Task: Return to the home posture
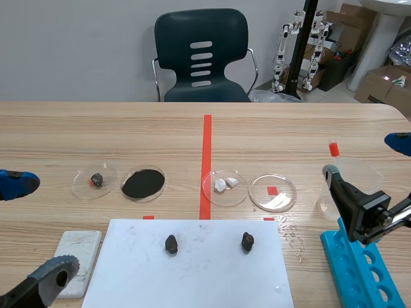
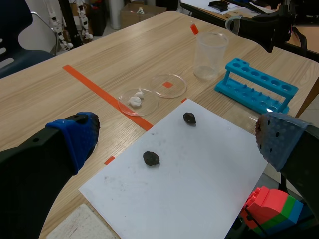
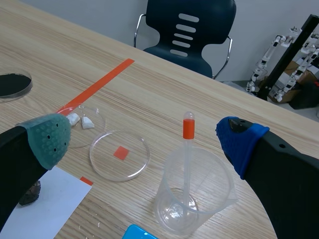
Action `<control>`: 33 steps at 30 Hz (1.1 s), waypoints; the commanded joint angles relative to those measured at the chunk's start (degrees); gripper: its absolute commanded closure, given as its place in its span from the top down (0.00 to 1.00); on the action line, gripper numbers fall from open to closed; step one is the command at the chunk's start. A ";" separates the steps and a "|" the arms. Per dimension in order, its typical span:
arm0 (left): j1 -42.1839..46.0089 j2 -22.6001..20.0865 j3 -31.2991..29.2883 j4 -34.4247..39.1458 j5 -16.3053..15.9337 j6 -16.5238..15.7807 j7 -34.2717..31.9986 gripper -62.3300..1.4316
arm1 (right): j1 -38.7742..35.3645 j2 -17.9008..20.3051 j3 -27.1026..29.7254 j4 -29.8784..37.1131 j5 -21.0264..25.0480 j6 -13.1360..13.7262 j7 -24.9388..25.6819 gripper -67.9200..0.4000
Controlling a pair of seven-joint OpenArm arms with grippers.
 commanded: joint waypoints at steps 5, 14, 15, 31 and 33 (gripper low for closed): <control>-0.04 0.28 -0.17 0.44 -0.55 -0.07 -0.83 1.00 | 0.37 0.74 0.20 0.33 0.63 -0.02 0.63 0.90; -0.04 0.28 -0.17 0.44 -0.55 -0.07 -0.83 1.00 | 0.37 0.74 0.20 0.33 0.61 -0.02 0.61 0.90; -0.04 0.28 -0.17 0.44 -0.55 -0.07 -0.83 1.00 | 0.37 0.74 0.20 0.33 0.61 -0.02 0.61 0.90; -0.04 0.28 -0.17 0.44 -0.55 -0.07 -0.83 1.00 | -5.97 0.76 0.20 7.28 -0.48 -2.36 -2.56 0.90; -0.04 0.28 -0.17 0.44 -0.55 -0.07 -0.83 1.00 | -8.31 0.76 0.20 10.10 -0.48 -2.36 -2.67 0.90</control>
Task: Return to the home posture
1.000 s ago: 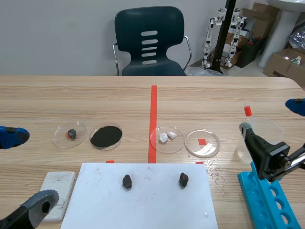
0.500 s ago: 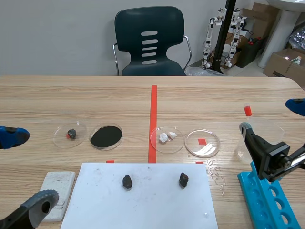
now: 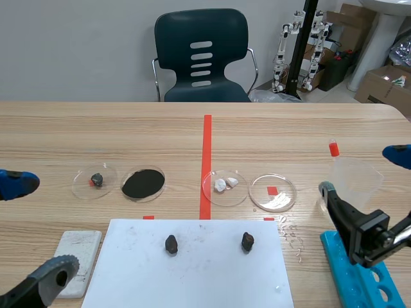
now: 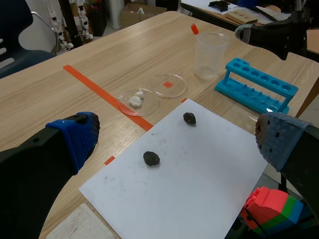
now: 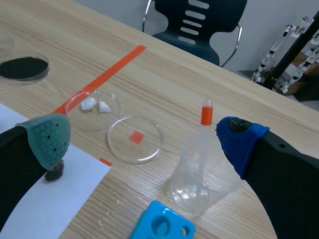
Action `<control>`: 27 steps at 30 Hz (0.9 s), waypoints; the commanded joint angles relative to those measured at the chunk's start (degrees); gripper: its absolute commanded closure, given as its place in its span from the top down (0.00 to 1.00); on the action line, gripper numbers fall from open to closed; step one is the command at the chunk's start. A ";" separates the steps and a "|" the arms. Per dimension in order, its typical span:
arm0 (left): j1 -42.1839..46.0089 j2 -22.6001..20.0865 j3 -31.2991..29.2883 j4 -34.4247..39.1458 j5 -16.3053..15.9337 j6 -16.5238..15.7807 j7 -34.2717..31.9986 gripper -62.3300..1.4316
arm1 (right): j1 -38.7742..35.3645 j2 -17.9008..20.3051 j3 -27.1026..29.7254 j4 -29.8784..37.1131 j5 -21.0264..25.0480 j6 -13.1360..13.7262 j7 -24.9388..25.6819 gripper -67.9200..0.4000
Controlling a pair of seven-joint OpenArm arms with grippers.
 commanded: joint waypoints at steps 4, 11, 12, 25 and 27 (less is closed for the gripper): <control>-0.04 0.28 -0.17 0.44 -0.57 -0.07 -0.83 1.00 | -6.03 0.76 0.20 7.76 0.63 -0.17 0.85 0.90; -0.04 0.28 -0.17 0.44 -0.57 -0.07 -0.83 1.00 | -15.89 0.81 0.20 13.94 -2.40 2.19 0.90 0.90; -0.04 0.28 -0.17 0.44 -0.57 -0.07 -0.83 1.00 | -16.85 0.90 0.20 14.47 -2.38 2.21 0.92 0.90; -0.04 0.28 -0.17 0.44 -0.57 -0.07 -0.83 1.00 | -23.23 2.99 0.20 17.07 -2.32 3.50 2.49 0.90; -0.04 0.28 -0.17 0.44 -0.57 -0.07 -0.83 1.00 | -23.26 2.99 0.20 17.07 -2.32 3.50 3.39 0.90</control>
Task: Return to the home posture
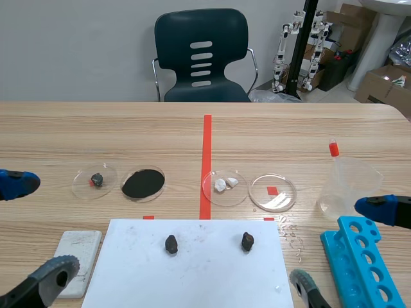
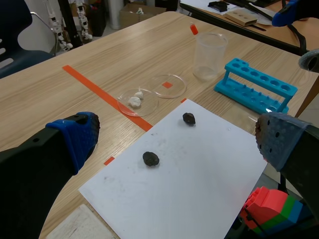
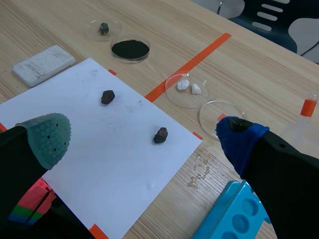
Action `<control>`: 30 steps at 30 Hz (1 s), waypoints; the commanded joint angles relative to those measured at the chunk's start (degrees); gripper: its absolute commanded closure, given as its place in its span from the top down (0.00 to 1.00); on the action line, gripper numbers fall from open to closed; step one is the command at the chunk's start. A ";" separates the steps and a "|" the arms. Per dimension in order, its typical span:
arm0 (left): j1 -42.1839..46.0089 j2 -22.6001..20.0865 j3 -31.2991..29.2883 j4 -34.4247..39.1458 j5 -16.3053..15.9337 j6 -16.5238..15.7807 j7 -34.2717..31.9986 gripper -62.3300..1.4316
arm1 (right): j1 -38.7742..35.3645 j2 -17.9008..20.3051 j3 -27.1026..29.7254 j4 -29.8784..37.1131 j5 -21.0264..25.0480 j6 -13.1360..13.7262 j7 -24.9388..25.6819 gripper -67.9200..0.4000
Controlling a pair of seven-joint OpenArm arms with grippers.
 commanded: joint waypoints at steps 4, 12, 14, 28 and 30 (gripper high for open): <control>-0.04 0.28 -0.17 0.44 -0.55 -0.07 -0.83 1.00 | 0.50 0.31 0.20 1.66 0.68 0.04 1.77 0.90; -0.04 0.28 -0.17 0.44 -0.55 -0.07 -0.83 1.00 | 0.50 0.31 0.20 1.86 0.63 0.02 1.75 0.90; -0.04 0.28 -0.17 0.44 -0.55 -0.07 -0.83 1.00 | 0.50 0.31 0.20 1.86 0.63 0.02 1.75 0.90; -0.04 0.28 -0.17 0.44 -0.55 -0.07 -0.83 1.00 | 0.50 0.28 0.20 1.86 0.63 0.00 1.77 0.90; -0.04 0.28 -0.17 0.44 -0.55 -0.07 -0.83 1.00 | 0.50 0.28 0.20 1.86 0.63 0.00 1.77 0.90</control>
